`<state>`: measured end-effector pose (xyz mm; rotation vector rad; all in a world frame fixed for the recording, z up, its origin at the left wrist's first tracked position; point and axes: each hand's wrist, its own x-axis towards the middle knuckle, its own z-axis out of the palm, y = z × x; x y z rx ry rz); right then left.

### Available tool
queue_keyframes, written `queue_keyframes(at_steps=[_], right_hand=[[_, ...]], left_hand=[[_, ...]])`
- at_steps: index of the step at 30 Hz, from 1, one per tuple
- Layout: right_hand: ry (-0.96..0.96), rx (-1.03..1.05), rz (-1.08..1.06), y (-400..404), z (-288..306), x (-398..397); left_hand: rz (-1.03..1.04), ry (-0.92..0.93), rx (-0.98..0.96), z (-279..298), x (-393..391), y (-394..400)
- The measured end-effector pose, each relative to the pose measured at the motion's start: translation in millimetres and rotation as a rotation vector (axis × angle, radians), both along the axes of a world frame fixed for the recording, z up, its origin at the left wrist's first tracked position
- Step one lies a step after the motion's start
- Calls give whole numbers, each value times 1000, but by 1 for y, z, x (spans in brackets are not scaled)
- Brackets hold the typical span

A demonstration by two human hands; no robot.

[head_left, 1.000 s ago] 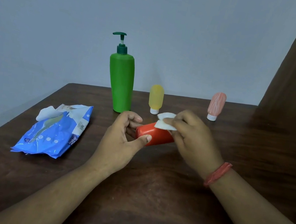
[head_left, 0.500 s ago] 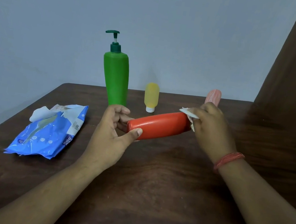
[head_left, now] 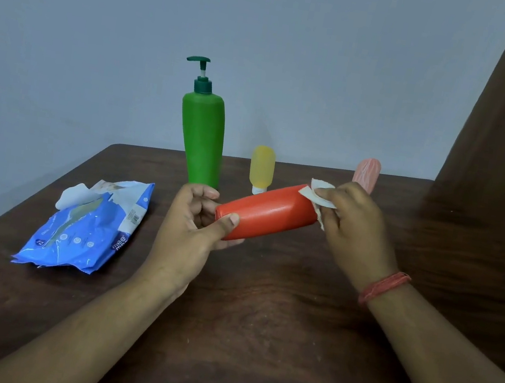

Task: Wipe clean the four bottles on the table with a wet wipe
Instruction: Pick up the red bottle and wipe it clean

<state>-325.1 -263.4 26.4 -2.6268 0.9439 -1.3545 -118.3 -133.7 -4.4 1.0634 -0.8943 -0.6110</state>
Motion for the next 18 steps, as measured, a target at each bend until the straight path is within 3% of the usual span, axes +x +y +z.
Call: queue_keyframes(at_steps=[4,8,10,14,18], right_hand=[[117,-82,83,12,-1,9],[-77,27,-40,-11,3,-6],[-85,27,-40,-10,0,-7],[104,-100,78,6,-6,8],[-39,-3,-7,-6,0,0]], left_hand=[[-25,81,-12,1,2,1],[-69,126,-46,2,3,1],[-84,138,-40,2,3,1],[-99,164,-32,1,3,1],[-99,179,-33,1,4,0]])
